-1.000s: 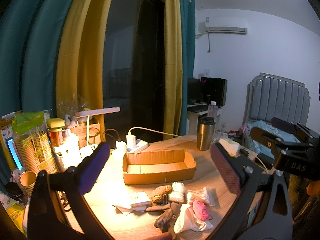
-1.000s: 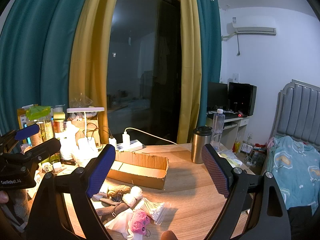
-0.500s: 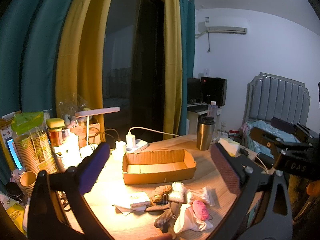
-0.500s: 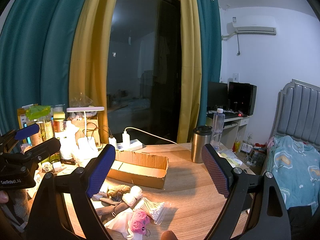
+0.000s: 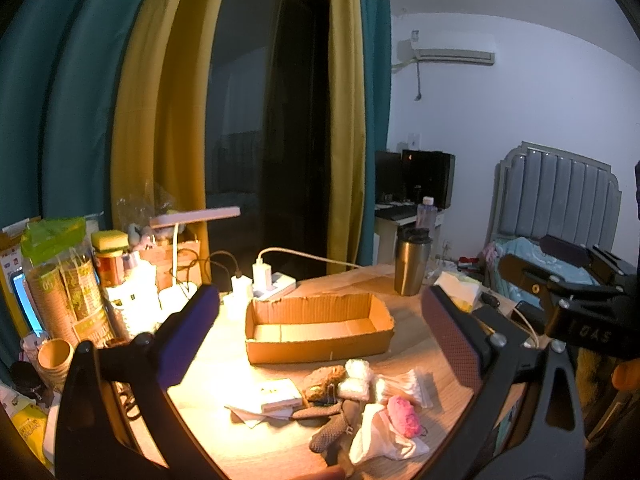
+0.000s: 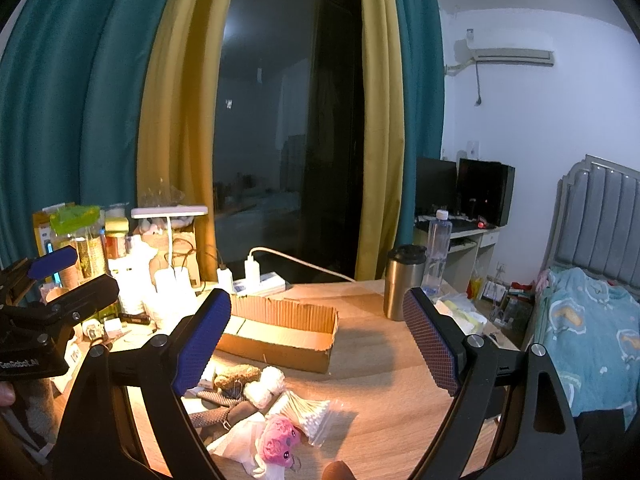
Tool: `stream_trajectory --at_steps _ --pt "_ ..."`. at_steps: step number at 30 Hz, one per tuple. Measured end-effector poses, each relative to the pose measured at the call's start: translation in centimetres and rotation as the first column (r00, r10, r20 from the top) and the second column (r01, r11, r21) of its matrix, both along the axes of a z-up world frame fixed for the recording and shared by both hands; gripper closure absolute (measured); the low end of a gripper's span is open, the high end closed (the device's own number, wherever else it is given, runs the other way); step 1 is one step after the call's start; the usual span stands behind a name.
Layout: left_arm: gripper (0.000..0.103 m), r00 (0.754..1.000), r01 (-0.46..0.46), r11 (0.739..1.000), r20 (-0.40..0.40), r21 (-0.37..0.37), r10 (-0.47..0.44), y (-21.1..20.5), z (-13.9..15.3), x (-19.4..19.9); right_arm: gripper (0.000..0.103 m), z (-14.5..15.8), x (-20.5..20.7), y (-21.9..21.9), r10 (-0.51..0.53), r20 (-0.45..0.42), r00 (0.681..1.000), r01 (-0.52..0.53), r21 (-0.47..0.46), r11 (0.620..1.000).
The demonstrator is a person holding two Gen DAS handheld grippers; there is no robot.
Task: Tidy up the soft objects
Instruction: 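Move the right tool to the pink plush while the left tool reaches the grey dotted sock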
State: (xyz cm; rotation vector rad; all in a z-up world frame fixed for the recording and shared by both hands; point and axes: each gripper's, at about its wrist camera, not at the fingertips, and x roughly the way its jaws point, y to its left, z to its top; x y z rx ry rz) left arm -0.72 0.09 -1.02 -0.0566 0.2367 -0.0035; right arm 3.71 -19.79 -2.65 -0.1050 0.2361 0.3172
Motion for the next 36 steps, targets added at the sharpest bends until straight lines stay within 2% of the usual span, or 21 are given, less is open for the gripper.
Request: stream_trajectory --at_steps 9,18,25,36 --pt "0.001 0.994 -0.02 1.0 -0.104 -0.022 0.018 1.2 -3.7 2.5 0.013 -4.7 4.2 0.5 -0.012 -0.114 0.993 0.008 -0.036 0.999" --pt "0.001 0.972 -0.031 0.999 -0.234 -0.034 0.022 1.8 -8.4 5.8 0.013 -9.2 8.2 0.7 -0.016 -0.251 0.968 -0.001 -0.068 0.998" --pt "0.001 0.941 -0.013 0.999 -0.338 -0.033 0.001 1.3 -12.1 8.2 0.013 -13.3 11.3 1.3 -0.011 -0.352 0.936 -0.021 -0.086 0.996" --pt "0.002 0.865 0.015 1.0 -0.501 -0.005 -0.015 -0.1 -17.7 11.0 0.013 -17.8 12.7 2.0 0.068 -0.48 0.875 -0.107 -0.054 0.993"
